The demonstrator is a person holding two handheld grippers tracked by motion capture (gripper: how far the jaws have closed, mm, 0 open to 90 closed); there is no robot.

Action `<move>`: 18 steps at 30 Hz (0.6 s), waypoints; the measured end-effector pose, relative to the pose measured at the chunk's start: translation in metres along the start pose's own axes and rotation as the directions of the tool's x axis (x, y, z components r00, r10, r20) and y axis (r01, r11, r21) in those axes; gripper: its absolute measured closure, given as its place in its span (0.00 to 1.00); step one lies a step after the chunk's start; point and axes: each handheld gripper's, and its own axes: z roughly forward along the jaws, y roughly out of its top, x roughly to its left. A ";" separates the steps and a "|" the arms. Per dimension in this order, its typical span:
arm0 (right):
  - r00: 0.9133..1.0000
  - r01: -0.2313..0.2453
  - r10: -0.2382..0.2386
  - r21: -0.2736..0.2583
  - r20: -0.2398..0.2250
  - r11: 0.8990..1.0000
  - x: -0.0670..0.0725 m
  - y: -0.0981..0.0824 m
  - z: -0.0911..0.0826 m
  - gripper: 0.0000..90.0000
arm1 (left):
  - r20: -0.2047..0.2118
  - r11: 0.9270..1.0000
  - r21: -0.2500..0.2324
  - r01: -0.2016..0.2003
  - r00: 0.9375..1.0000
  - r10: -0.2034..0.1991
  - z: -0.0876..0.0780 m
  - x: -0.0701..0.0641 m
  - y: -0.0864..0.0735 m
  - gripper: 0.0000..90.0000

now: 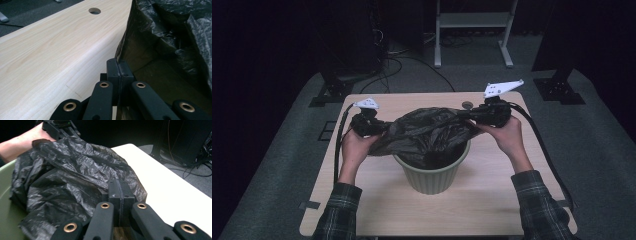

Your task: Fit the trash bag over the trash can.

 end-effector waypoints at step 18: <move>0.999 0.019 -0.019 -0.002 -0.047 1.000 0.054 -0.064 -0.054 1.00 | 0.002 1.000 -0.005 0.017 1.000 -0.017 -0.005 0.003 -0.005 1.00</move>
